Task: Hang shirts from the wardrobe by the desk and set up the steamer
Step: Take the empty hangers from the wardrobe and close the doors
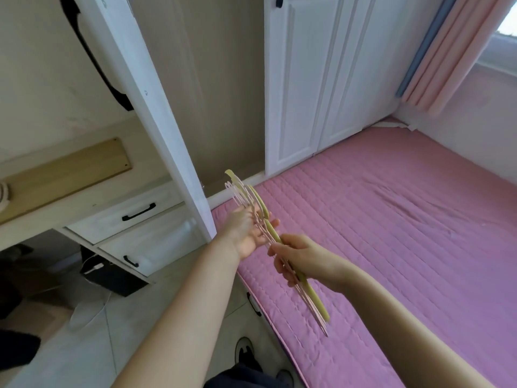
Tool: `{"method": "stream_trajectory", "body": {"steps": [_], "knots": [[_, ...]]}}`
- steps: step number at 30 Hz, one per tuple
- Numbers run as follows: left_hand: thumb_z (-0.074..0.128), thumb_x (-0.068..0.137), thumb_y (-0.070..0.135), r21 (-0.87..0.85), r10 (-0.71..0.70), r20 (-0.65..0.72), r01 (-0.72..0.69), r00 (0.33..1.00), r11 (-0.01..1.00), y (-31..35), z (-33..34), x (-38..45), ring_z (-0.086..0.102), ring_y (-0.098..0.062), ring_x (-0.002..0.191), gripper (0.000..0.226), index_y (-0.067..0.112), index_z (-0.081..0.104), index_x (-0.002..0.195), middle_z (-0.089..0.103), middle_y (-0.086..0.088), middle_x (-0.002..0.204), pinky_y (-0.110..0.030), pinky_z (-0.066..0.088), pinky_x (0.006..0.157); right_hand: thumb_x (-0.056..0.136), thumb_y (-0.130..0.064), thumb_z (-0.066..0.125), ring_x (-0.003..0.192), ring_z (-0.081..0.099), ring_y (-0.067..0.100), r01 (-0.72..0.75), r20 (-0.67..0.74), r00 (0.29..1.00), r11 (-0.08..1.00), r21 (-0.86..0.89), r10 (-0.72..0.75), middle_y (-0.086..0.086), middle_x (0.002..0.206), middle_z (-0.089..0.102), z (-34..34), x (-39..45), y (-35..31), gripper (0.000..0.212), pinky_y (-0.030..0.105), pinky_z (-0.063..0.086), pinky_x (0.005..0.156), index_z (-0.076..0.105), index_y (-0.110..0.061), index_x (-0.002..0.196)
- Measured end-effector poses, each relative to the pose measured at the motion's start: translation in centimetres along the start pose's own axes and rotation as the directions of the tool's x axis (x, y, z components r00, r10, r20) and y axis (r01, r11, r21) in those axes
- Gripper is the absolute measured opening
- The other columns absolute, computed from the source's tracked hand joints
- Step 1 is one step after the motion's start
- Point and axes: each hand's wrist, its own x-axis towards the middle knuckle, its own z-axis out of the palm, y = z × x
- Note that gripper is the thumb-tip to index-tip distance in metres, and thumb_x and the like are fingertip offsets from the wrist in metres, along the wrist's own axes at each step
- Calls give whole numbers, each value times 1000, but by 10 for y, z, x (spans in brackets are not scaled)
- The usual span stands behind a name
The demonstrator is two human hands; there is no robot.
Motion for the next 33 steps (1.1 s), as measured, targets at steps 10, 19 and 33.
{"method": "stream_trajectory", "body": {"steps": [10,19,33], "knots": [[45,100,35,307,214,-28,-195,976,932,-33,-12,-41,63,-20,87,30,14,64,110,66,-4,93,-40,54,84,103,-27,35,45,27,7,71,-78,995,987,141,-60,-7,59,34,18,-25,23,31,21,26,44,42,-17,75],[50,99,26,501,495,-50,-407,868,764,-6,-47,-73,64,-18,97,24,15,63,116,68,-2,107,-36,54,86,99,-31,44,54,32,14,210,-282,944,970,123,-169,4,68,35,46,-15,7,25,27,37,48,36,-17,79],[47,98,12,571,753,-75,-591,654,571,111,-114,-97,67,-20,86,16,16,61,105,67,-6,104,-36,55,79,89,-10,64,64,38,12,447,-645,715,886,126,-269,1,77,37,97,70,-102,31,16,42,57,34,-11,96]]}}
